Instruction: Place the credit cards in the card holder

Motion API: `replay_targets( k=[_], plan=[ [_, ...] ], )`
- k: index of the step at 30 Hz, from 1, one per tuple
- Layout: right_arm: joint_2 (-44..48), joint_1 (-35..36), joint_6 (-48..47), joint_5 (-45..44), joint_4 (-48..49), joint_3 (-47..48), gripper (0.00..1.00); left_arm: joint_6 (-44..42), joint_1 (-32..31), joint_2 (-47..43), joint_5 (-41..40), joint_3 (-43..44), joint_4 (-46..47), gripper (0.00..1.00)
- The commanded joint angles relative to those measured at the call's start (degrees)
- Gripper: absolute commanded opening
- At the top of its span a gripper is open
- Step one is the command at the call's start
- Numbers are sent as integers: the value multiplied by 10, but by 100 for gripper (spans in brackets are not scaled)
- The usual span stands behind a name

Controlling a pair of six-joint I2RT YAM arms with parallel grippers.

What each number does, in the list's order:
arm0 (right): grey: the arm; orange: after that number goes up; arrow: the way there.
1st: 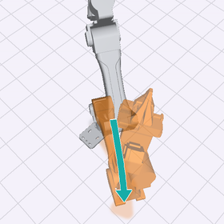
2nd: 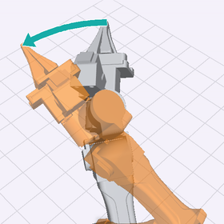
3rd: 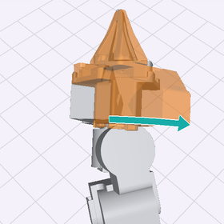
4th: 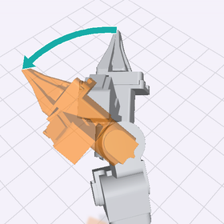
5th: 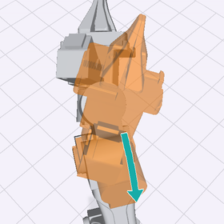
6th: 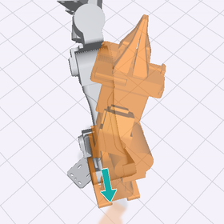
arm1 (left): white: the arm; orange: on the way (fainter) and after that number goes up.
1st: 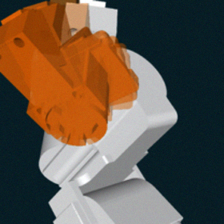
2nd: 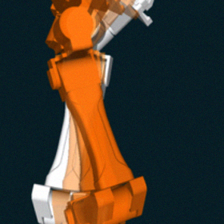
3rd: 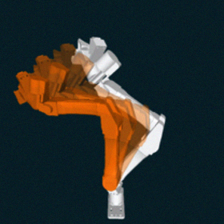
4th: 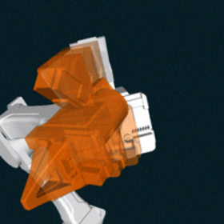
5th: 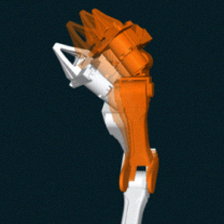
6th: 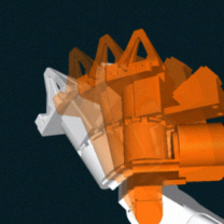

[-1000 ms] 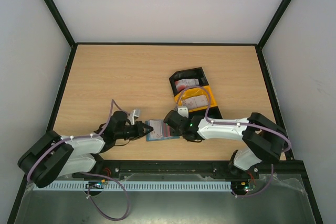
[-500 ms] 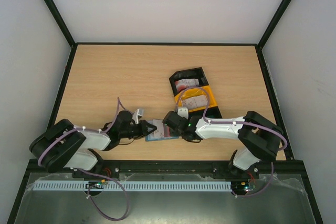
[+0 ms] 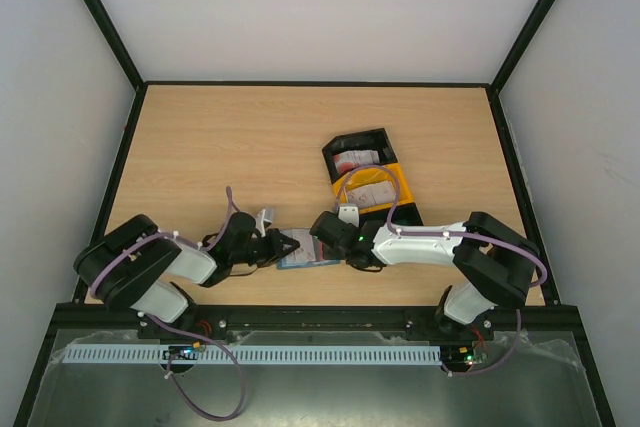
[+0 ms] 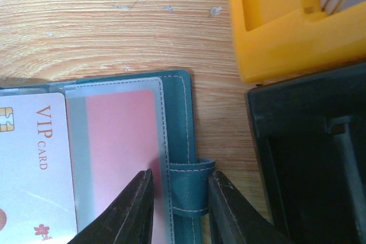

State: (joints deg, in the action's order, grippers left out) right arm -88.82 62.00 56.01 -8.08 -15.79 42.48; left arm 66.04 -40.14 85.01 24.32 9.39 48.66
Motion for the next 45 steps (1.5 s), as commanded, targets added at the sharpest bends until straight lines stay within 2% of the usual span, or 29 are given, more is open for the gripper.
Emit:
replay_targets(
  k=[1, 8, 13, 20, 26, 36, 45],
  plan=[
    [-14, 4, 10, 1, 5, -13, 26, 20, -7, 17, -10, 1, 8, 2],
    [-19, 4, 12, 4, 10, -16, 26, 20, -8, 11, -19, -3, -2, 2],
    [-22, 4, 5, 13, 17, -15, 22, 14, -8, -13, -48, -3, -43, 2],
    [-23, 4, 2, 25, 28, -18, 22, 41, -9, -15, -64, -12, -64, 2],
    [-28, 4, 1, 44, 45, -22, 22, 48, -16, -20, -65, -9, -79, 2],
    [-31, 4, 20, 70, 92, -41, 22, 57, -22, 9, -32, -2, -37, 2],
    [-36, 4, 38, 57, 99, -50, 22, 62, -24, -31, -42, -7, -82, 2]
  ],
)
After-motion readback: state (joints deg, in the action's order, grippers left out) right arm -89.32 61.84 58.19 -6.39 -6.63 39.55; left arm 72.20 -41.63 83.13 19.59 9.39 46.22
